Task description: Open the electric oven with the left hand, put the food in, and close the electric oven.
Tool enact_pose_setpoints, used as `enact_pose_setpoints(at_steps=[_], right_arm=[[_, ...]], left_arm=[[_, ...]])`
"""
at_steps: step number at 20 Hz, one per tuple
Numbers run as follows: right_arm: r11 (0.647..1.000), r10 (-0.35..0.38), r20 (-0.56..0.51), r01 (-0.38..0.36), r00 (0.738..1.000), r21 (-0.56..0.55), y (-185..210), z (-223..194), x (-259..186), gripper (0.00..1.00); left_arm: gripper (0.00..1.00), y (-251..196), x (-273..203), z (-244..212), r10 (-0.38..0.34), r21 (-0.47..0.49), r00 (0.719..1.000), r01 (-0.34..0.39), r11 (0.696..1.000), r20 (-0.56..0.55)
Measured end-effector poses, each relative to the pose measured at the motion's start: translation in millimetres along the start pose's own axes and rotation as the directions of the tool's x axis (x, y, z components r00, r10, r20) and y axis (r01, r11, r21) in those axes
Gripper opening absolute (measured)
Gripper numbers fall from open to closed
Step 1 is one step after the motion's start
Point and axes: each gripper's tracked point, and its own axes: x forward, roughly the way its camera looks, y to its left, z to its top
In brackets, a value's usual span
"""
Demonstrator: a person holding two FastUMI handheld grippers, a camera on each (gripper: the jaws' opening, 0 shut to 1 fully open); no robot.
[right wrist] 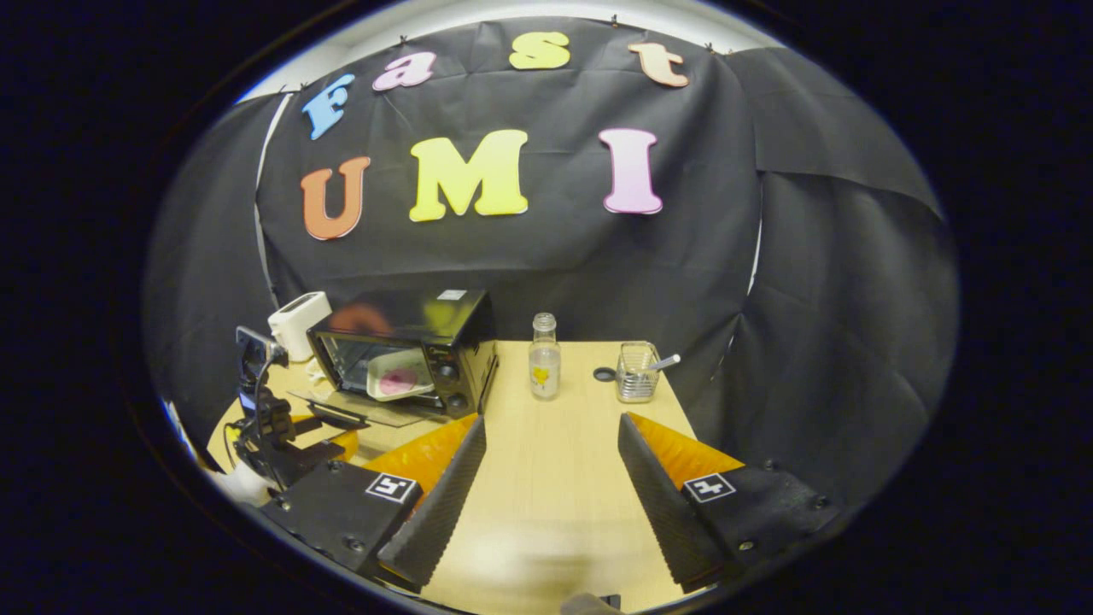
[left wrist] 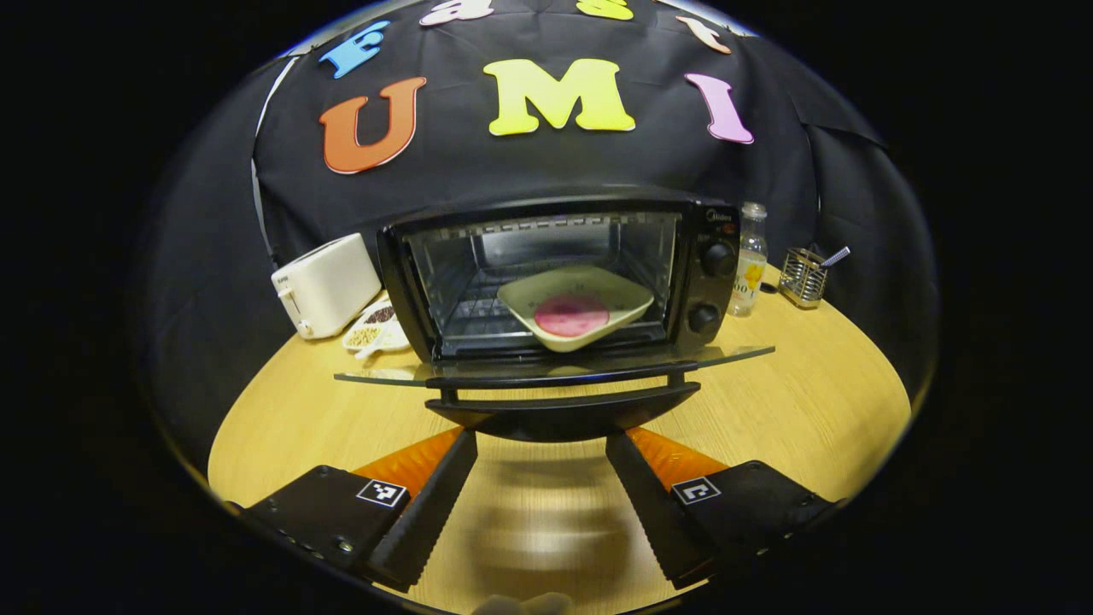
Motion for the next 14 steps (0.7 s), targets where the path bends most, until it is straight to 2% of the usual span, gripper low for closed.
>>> enact_pose_setpoints(at_steps=[14], right_arm=[[0.999, 0.004, 0.037, -0.006, 0.999, 0.04, 9, 12, -4, 0.99]], left_arm=[[0.97, 5, 20, 94, -0.014, -0.001, 0.992, 0.014, 1.0, 0.122]])
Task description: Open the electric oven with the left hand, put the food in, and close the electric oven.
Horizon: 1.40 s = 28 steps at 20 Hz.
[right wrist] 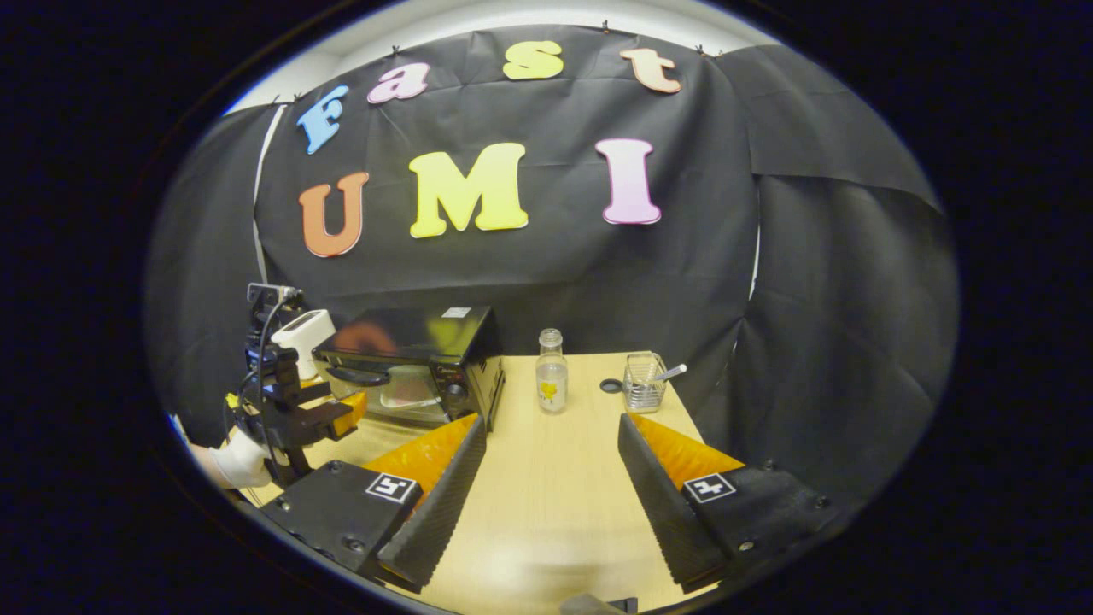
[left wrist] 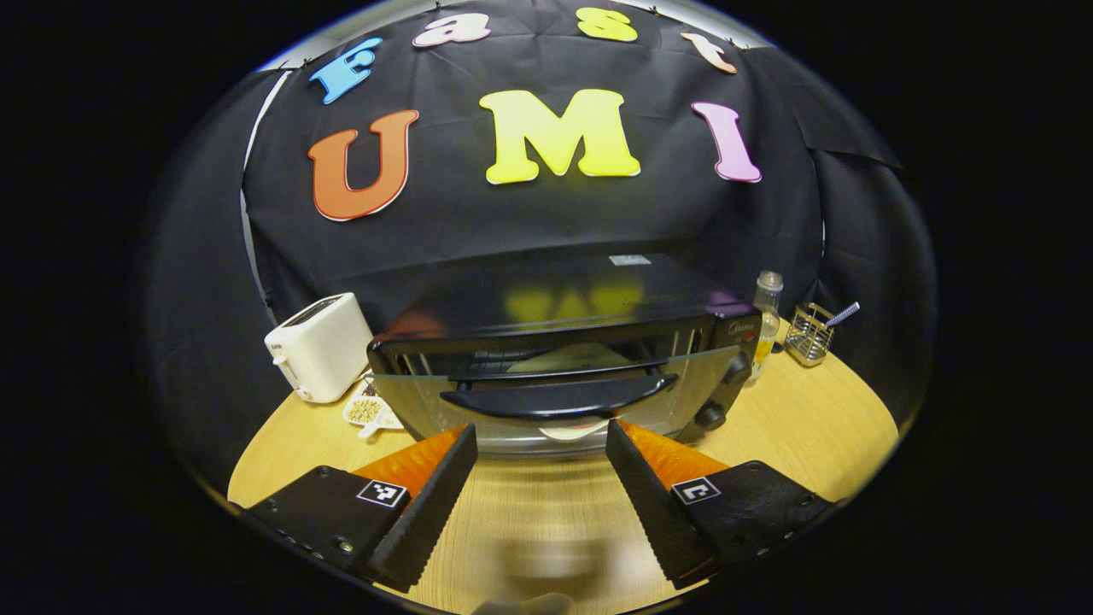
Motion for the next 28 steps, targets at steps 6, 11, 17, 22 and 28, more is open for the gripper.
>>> enact_pose_setpoints(at_steps=[6, 11, 17, 22, 28], right_arm=[[1.0, -0.001, 0.009, 0.001, 1.0, 0.002, 1, 4, -4, 0.99], [1.0, 0.004, 0.013, -0.004, 1.0, 0.0, 2, 9, -11, 0.99], [1.0, -0.024, 0.114, 0.022, 0.993, 0.018, 6, 45, -40, 0.96], [0.997, -0.073, 0.229, 0.068, 0.971, 0.029, -9, 82, -88, 0.99], [0.997, -0.067, 0.329, 0.048, 0.942, 0.065, -44, 100, -153, 0.98]], left_arm=[[0.97, 2, -5, -1, -0.002, 0.003, 1.0, 0.002, 1.0, 0.002], [0.97, 0, -19, 8, -0.001, -0.008, 1.0, 0.002, 1.0, 0.023], [0.97, 2, -93, 74, -0.02, -0.049, 0.989, 0.027, 0.998, 0.146], [0.96, 12, -179, 137, -0.031, -0.045, 0.958, 0.046, 0.998, 0.287], [0.97, 13, -280, 160, 0.057, -0.089, 0.93, -0.026, 0.996, 0.362]])
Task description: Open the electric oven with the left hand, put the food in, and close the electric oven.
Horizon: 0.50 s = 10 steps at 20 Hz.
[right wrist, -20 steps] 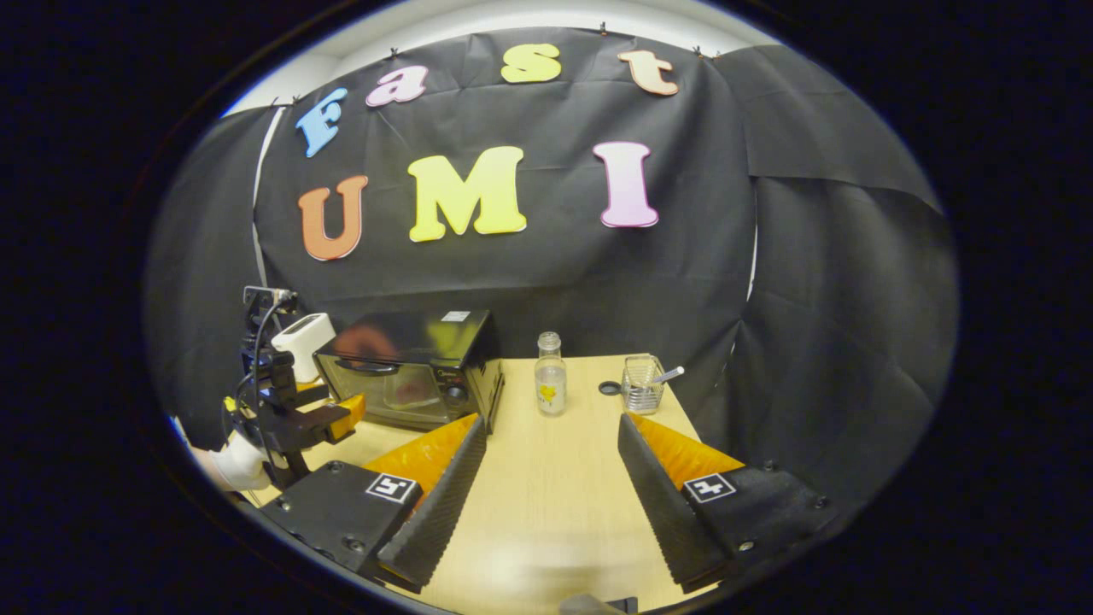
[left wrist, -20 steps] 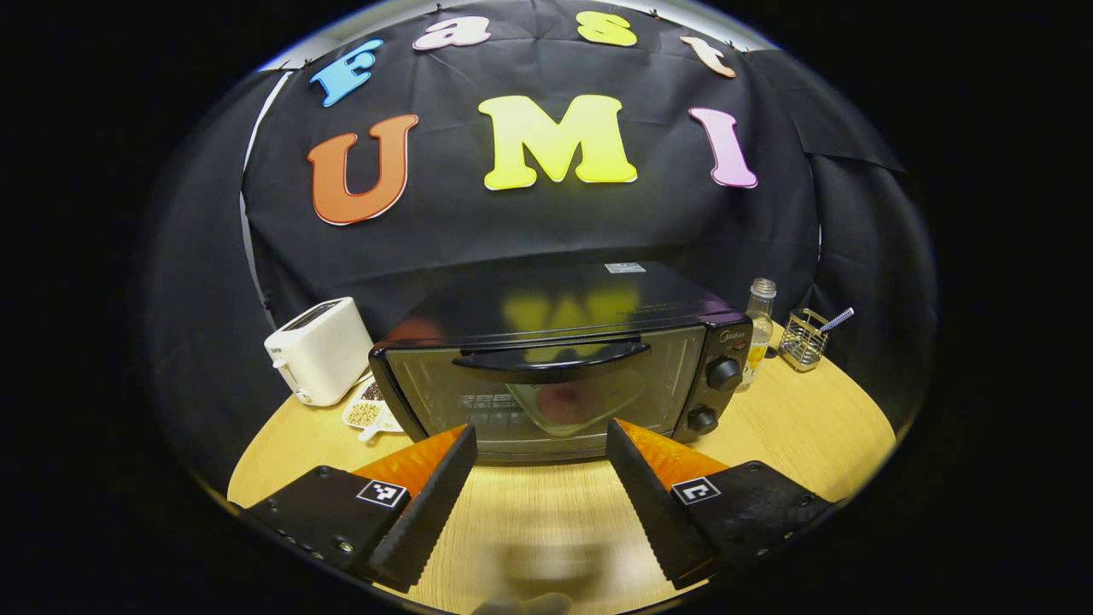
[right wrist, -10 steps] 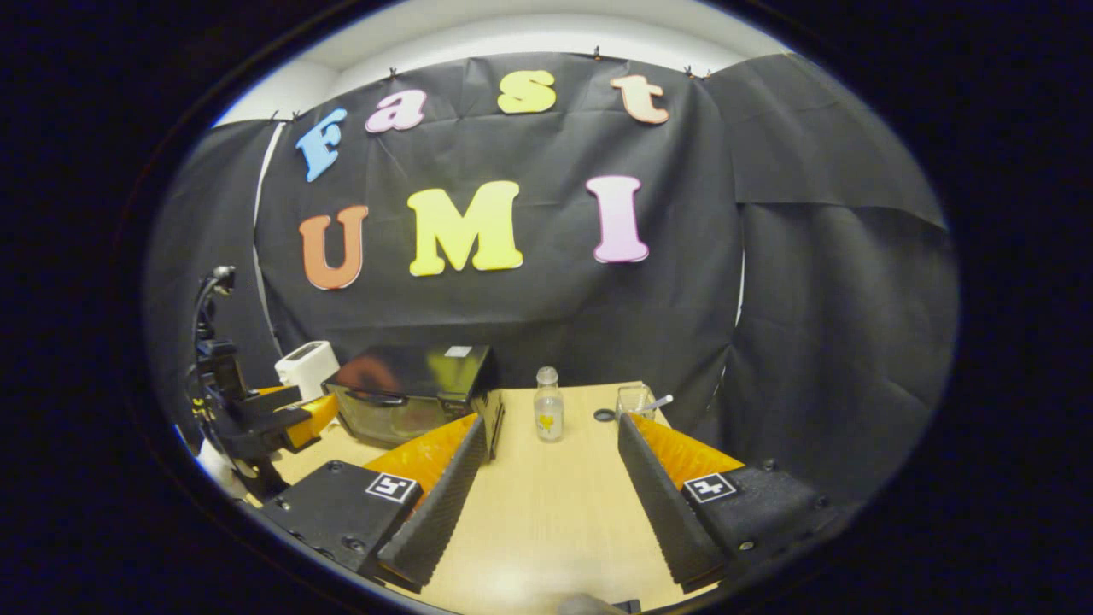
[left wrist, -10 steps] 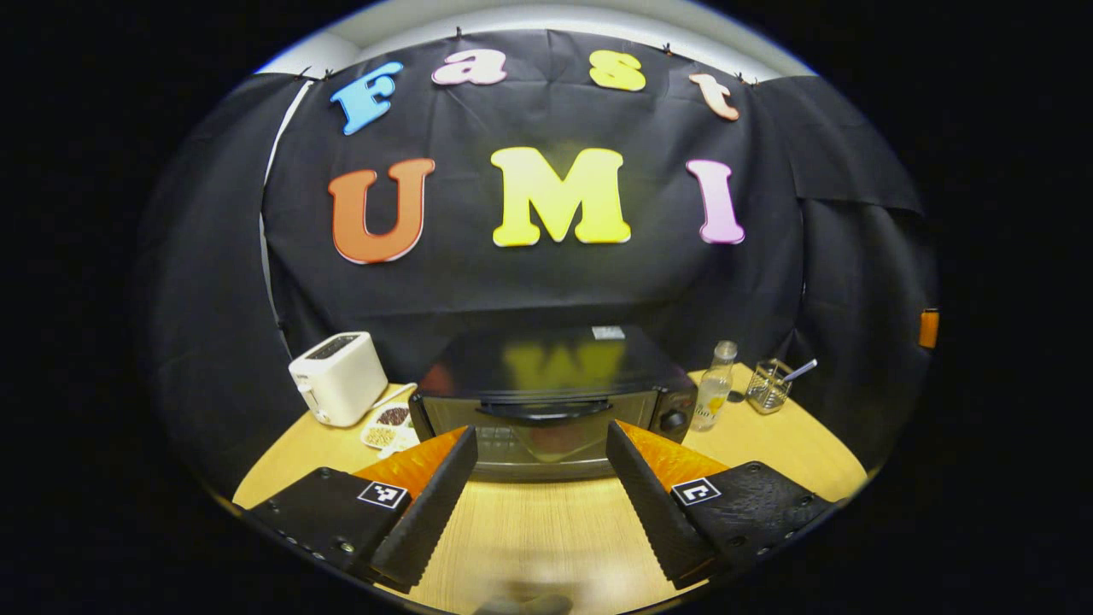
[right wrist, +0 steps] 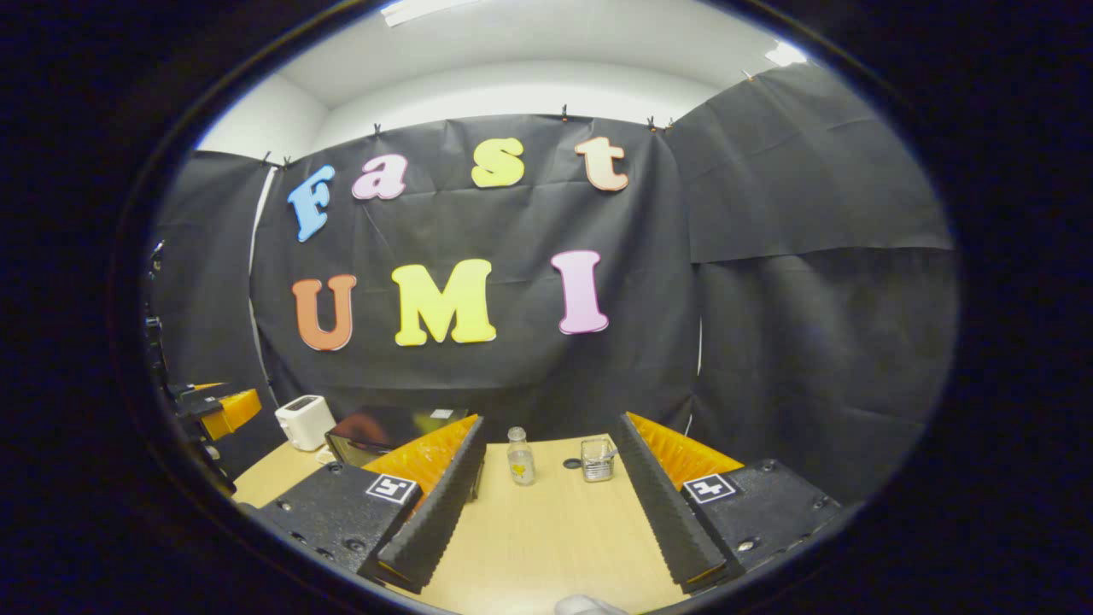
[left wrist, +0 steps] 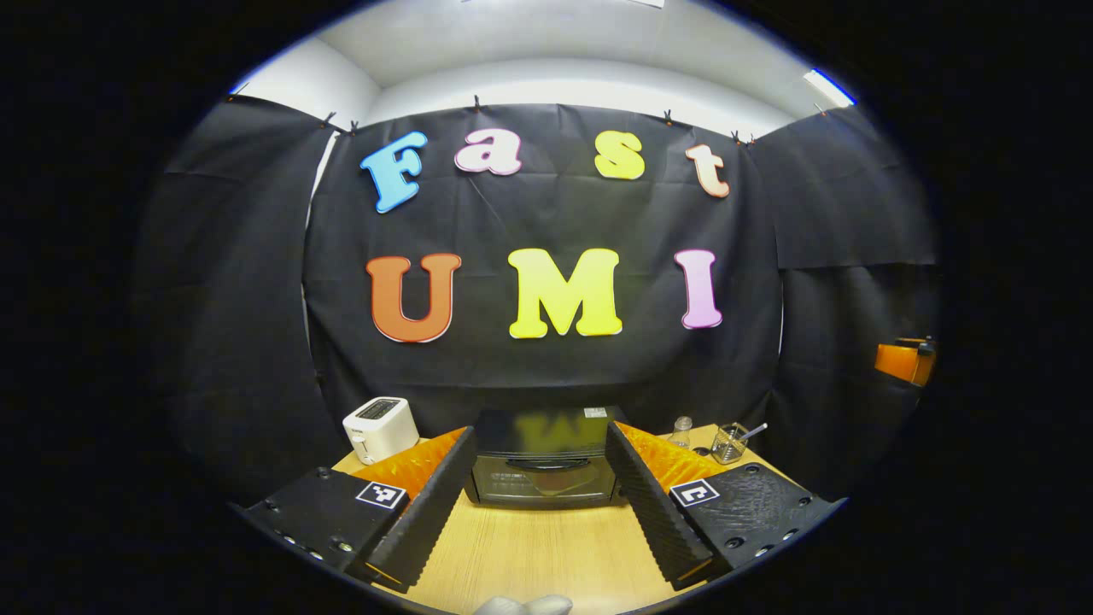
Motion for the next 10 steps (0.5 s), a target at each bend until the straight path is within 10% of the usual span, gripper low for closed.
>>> enact_pose_setpoints(at_steps=[10], right_arm=[[0.985, 0.166, -0.003, -0.166, 0.986, -0.046, -12, -7, -53, 0.98]], left_arm=[[0.96, -47, -110, 9, 0.092, 0.021, 0.995, -0.093, 0.995, 0.039]])
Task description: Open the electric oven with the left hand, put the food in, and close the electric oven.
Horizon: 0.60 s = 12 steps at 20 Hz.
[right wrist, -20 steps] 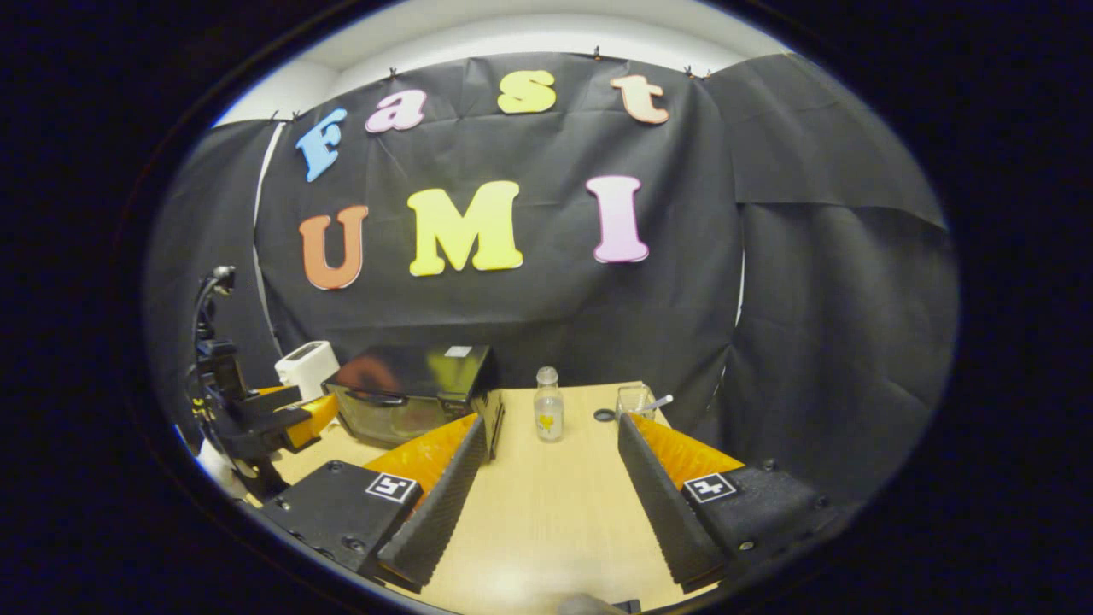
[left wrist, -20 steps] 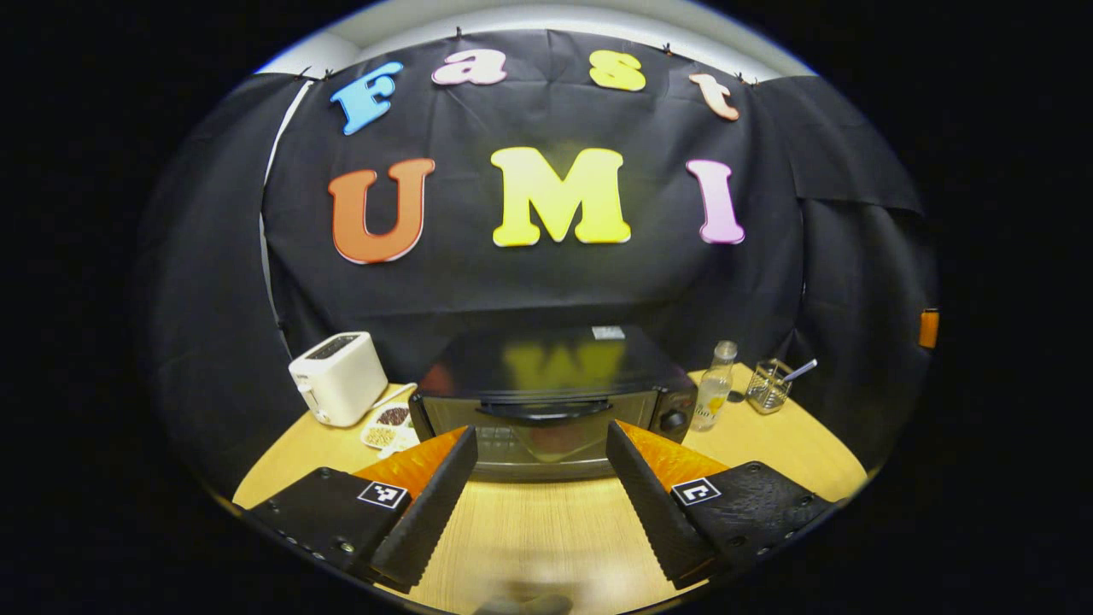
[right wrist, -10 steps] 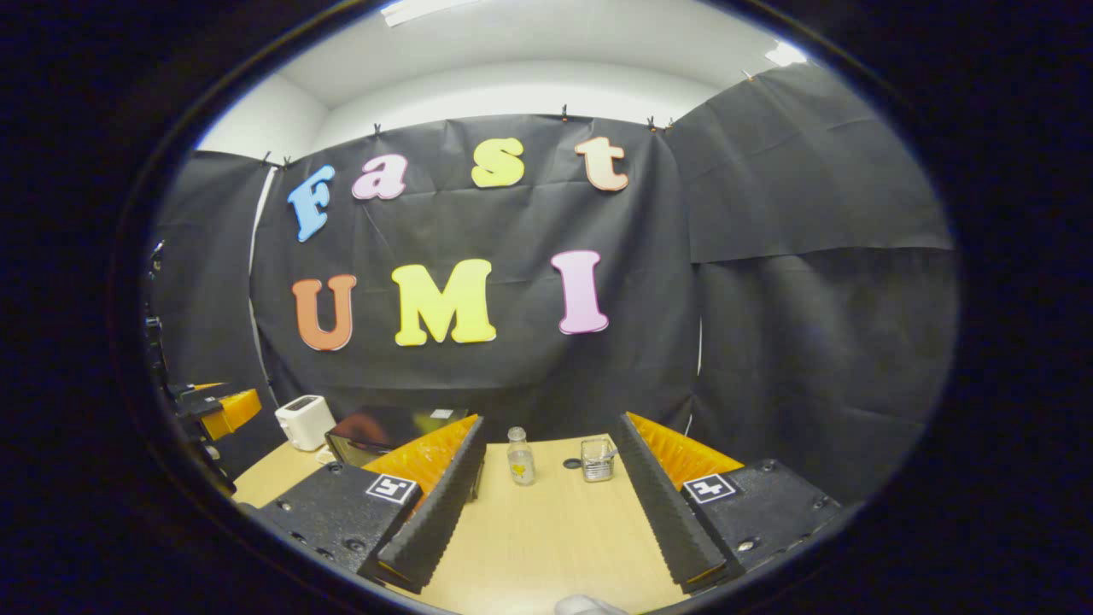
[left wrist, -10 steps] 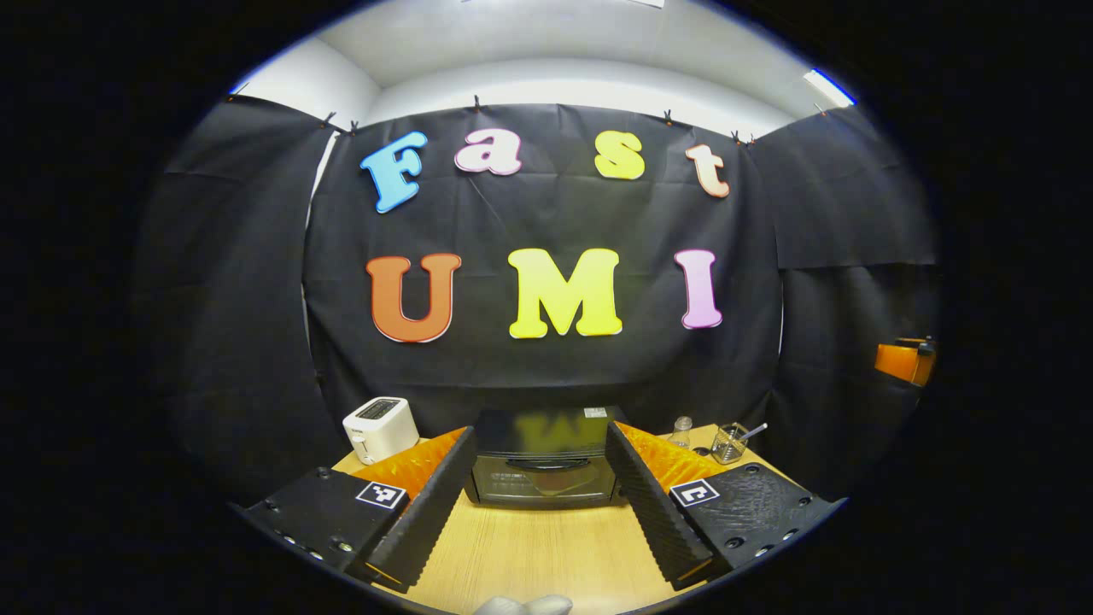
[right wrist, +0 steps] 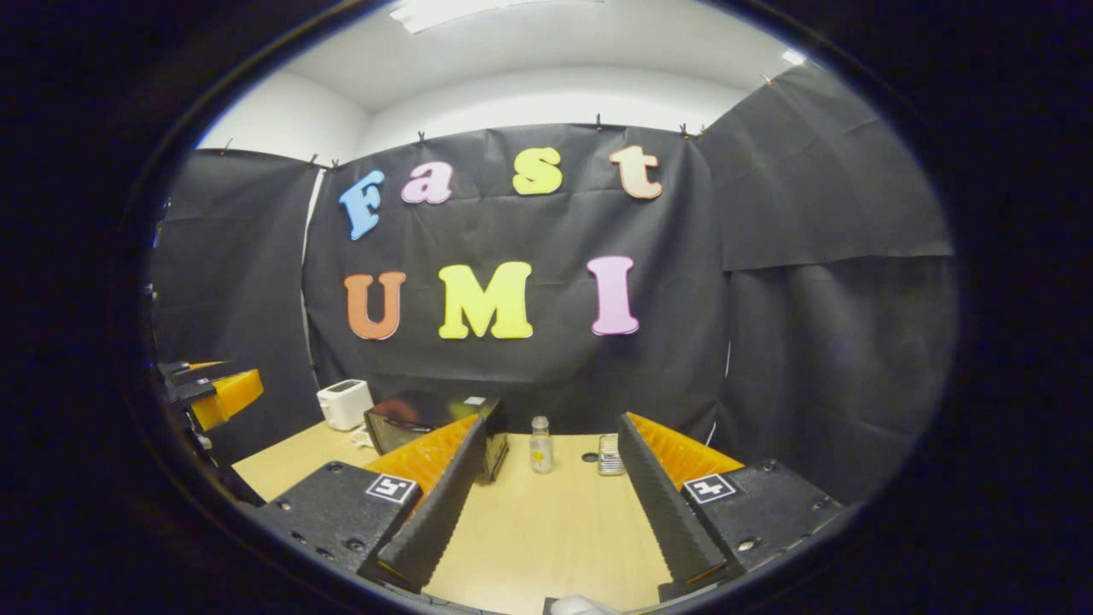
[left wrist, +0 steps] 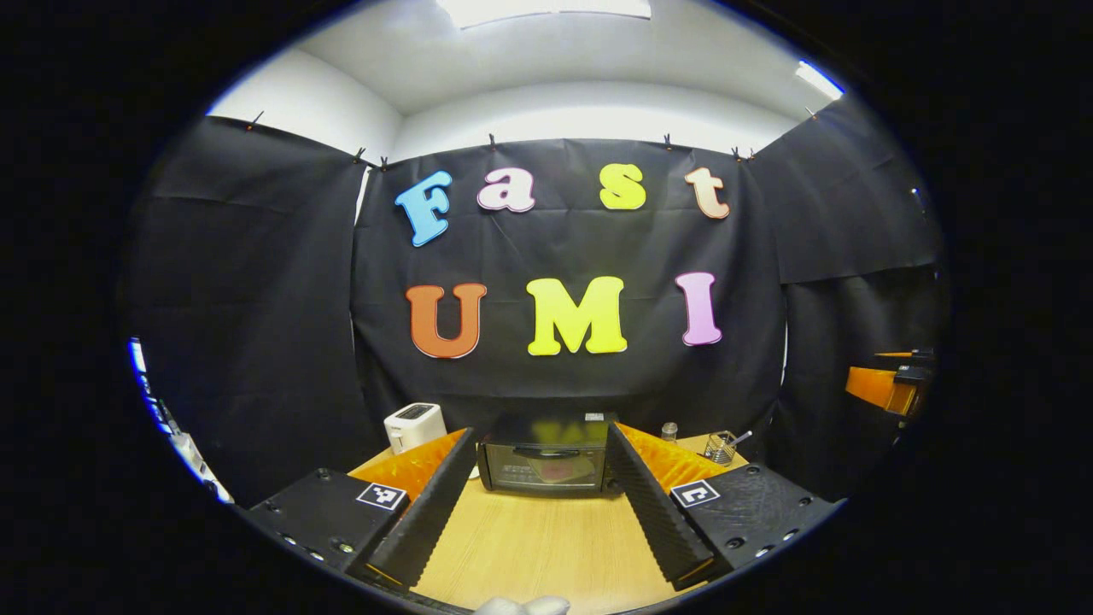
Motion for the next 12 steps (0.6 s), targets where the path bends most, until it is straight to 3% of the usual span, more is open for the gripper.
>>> enact_pose_setpoints(at_steps=[7, 12], right_arm=[[1.0, 0.001, 0.021, -0.001, 1.0, 0.012, 16, 7, -5, 0.99], [0.998, -0.058, 0.02, 0.058, 0.998, -0.009, 19, 8, -8, 0.96]], left_arm=[[0.96, 2, -10, 6, -0.038, 0.0, 0.999, 0.038, 0.999, 0.006], [0.96, 9, -3, 8, -0.083, 0.009, 0.996, 0.083, 0.997, 0.011]])
